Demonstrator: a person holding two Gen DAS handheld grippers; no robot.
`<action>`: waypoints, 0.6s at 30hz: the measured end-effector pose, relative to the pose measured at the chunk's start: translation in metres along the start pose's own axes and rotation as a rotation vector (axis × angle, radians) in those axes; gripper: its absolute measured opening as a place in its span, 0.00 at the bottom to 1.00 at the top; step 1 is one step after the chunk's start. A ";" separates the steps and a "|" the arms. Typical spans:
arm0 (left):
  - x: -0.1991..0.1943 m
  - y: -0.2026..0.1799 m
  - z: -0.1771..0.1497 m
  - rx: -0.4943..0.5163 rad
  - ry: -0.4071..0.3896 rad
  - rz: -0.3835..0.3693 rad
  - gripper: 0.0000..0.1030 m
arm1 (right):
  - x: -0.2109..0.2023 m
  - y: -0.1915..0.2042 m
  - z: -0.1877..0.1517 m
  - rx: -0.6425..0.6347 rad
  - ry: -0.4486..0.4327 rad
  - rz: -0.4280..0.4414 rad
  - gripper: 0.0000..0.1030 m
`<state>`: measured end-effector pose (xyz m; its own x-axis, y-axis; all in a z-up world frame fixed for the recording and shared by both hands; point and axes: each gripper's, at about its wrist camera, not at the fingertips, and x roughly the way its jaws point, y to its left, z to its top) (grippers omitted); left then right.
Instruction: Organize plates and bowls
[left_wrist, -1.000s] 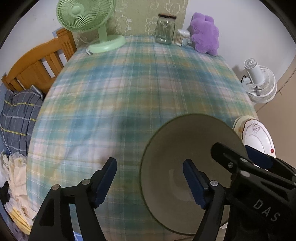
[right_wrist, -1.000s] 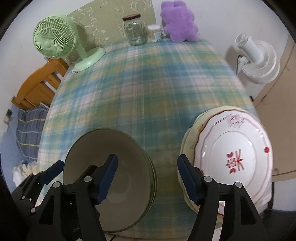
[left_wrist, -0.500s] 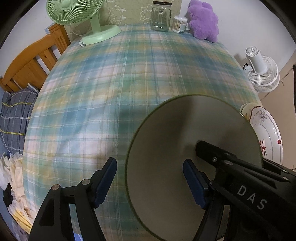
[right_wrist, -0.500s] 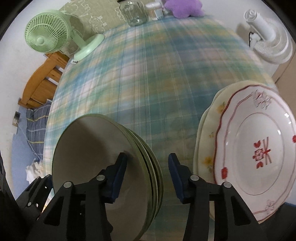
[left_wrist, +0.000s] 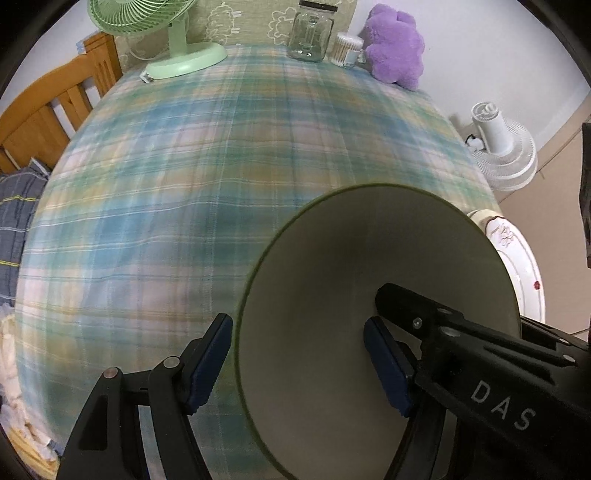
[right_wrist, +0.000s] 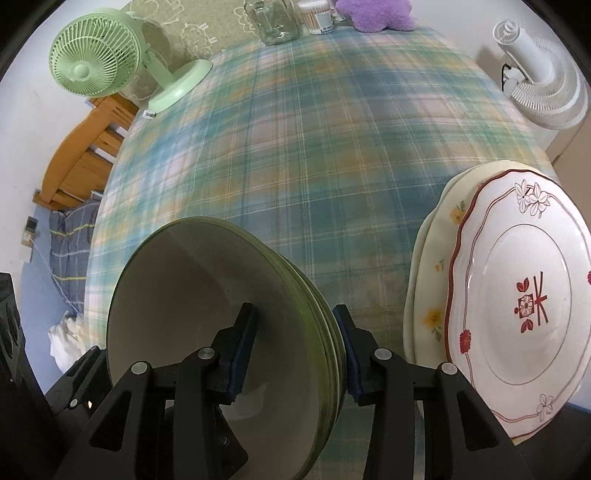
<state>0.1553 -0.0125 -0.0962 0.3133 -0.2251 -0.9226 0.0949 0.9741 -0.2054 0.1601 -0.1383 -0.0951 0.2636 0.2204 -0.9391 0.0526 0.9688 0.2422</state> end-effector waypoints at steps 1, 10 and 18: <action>0.001 0.000 0.000 0.005 -0.003 -0.013 0.72 | 0.000 0.001 0.000 0.003 0.001 -0.006 0.44; -0.002 -0.004 -0.002 0.035 -0.033 -0.064 0.58 | -0.003 0.008 -0.001 -0.002 -0.025 -0.082 0.44; -0.005 -0.006 -0.004 0.052 -0.054 -0.067 0.57 | -0.004 0.005 -0.005 0.032 -0.048 -0.070 0.45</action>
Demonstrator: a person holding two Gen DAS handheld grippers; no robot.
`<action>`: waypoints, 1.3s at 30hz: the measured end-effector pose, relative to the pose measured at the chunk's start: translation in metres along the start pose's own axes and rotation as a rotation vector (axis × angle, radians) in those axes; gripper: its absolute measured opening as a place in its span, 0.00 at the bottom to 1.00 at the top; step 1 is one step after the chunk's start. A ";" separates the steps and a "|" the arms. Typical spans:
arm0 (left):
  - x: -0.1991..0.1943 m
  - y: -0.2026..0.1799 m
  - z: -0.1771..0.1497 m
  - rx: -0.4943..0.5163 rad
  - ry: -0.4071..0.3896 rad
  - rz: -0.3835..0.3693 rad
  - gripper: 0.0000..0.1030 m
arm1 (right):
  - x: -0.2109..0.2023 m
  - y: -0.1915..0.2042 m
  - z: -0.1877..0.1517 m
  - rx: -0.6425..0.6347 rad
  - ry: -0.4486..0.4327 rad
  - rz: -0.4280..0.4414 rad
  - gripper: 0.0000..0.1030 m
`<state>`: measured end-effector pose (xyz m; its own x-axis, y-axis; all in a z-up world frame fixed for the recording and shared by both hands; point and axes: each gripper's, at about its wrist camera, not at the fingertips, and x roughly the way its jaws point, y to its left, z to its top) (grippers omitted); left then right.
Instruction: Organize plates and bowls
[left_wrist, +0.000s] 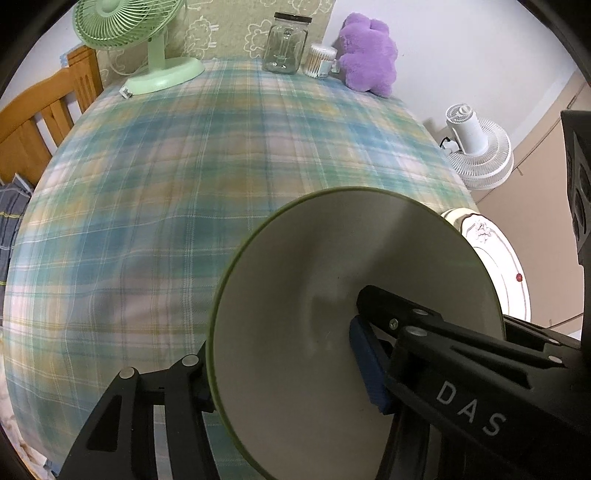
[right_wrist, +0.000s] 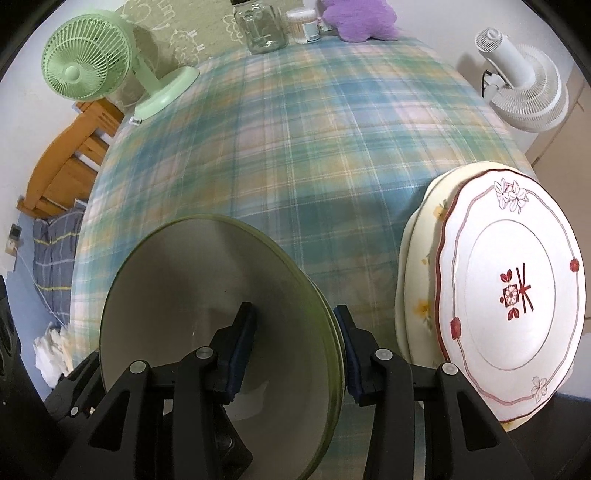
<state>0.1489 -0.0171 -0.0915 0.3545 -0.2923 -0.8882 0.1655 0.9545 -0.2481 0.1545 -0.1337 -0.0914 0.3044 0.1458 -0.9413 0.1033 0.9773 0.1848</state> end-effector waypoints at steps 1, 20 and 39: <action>-0.001 0.000 0.000 -0.001 -0.001 -0.003 0.57 | -0.001 0.000 -0.001 0.002 -0.003 0.001 0.45; -0.052 -0.052 0.012 0.004 -0.057 0.038 0.57 | -0.069 -0.015 0.009 -0.029 -0.059 0.039 0.45; -0.025 -0.152 0.018 -0.076 -0.087 0.075 0.55 | -0.095 -0.114 0.034 -0.111 -0.072 0.060 0.45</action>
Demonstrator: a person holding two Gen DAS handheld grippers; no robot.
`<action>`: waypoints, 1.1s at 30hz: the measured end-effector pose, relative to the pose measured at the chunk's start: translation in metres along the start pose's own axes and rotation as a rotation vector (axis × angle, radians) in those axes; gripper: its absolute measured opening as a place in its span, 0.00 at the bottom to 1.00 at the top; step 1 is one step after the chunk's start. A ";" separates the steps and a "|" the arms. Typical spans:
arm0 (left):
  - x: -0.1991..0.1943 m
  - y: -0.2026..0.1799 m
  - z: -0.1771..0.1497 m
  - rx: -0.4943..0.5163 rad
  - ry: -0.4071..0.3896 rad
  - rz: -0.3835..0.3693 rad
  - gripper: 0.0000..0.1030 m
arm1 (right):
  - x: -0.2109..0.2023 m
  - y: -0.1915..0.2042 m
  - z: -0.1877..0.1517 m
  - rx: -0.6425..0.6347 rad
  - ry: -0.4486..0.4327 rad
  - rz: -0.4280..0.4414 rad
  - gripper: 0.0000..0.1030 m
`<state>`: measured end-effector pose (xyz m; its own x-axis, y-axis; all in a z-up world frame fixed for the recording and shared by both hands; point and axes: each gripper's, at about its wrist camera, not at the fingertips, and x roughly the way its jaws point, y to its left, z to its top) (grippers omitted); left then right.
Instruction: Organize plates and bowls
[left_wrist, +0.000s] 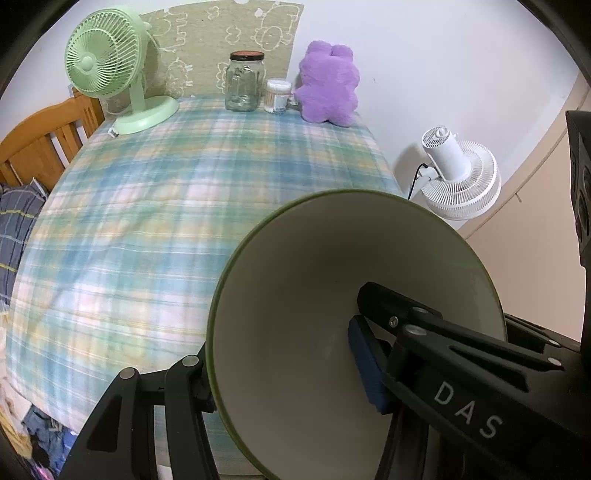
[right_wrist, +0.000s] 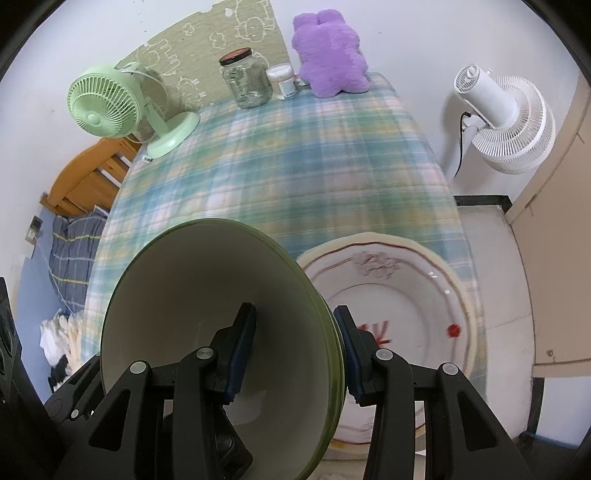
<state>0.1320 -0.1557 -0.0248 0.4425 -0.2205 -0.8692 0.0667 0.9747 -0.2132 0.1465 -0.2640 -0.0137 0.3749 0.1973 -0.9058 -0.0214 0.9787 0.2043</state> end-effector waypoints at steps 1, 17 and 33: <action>0.002 -0.004 -0.001 -0.003 0.004 0.000 0.55 | 0.000 -0.005 0.000 -0.001 0.005 0.002 0.45; 0.044 -0.045 -0.003 -0.022 0.082 -0.020 0.55 | 0.018 -0.066 0.006 0.028 0.072 -0.024 0.45; 0.057 -0.054 -0.002 0.008 0.094 -0.003 0.55 | 0.033 -0.082 0.007 0.057 0.095 -0.011 0.49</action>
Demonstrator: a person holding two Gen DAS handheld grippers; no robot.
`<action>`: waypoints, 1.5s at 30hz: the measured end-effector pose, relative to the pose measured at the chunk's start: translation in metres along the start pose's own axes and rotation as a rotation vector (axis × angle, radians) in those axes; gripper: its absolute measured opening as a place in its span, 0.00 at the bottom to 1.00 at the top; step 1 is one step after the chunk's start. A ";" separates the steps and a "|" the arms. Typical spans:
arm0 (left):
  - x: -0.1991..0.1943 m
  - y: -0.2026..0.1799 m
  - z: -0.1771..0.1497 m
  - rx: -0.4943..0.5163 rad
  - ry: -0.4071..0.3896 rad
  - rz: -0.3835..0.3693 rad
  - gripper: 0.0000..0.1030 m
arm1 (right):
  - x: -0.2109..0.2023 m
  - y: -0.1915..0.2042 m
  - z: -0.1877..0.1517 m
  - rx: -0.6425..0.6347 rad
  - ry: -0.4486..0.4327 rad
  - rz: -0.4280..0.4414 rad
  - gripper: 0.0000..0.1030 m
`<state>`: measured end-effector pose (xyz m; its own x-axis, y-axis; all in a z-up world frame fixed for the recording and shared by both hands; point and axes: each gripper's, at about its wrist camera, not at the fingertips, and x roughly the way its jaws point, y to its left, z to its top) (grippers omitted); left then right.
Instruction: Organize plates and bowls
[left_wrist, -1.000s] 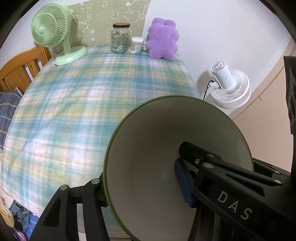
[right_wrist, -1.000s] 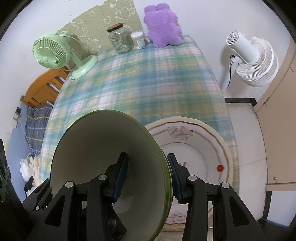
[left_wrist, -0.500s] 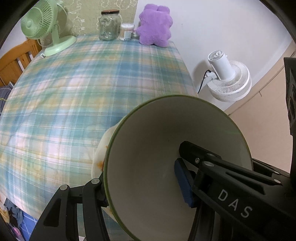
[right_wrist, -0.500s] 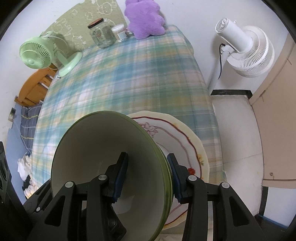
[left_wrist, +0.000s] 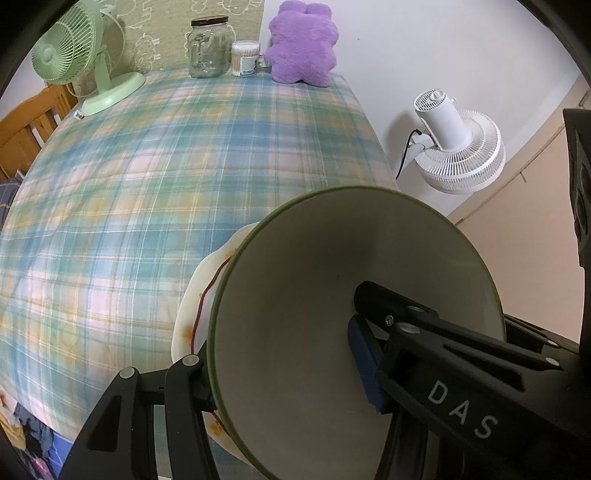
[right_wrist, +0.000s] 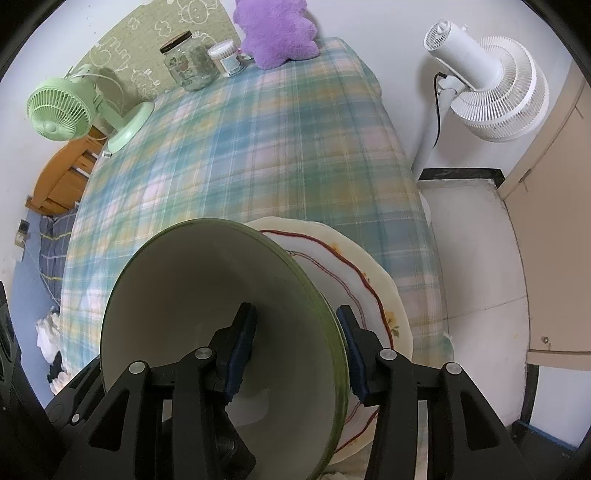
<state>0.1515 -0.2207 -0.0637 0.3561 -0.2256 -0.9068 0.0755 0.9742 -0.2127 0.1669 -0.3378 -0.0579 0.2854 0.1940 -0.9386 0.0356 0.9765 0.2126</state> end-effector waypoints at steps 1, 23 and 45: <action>0.000 0.001 -0.001 0.003 -0.001 0.000 0.56 | 0.000 0.000 -0.001 -0.001 -0.003 0.001 0.49; -0.050 0.005 -0.005 0.095 -0.125 -0.011 0.84 | -0.050 0.013 -0.019 -0.007 -0.177 -0.057 0.77; -0.127 0.137 -0.015 0.116 -0.332 0.061 0.88 | -0.096 0.135 -0.059 0.018 -0.449 -0.227 0.77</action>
<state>0.1027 -0.0583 0.0169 0.6453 -0.1712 -0.7445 0.1433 0.9844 -0.1021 0.0874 -0.2192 0.0451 0.6523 -0.0865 -0.7530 0.1601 0.9868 0.0253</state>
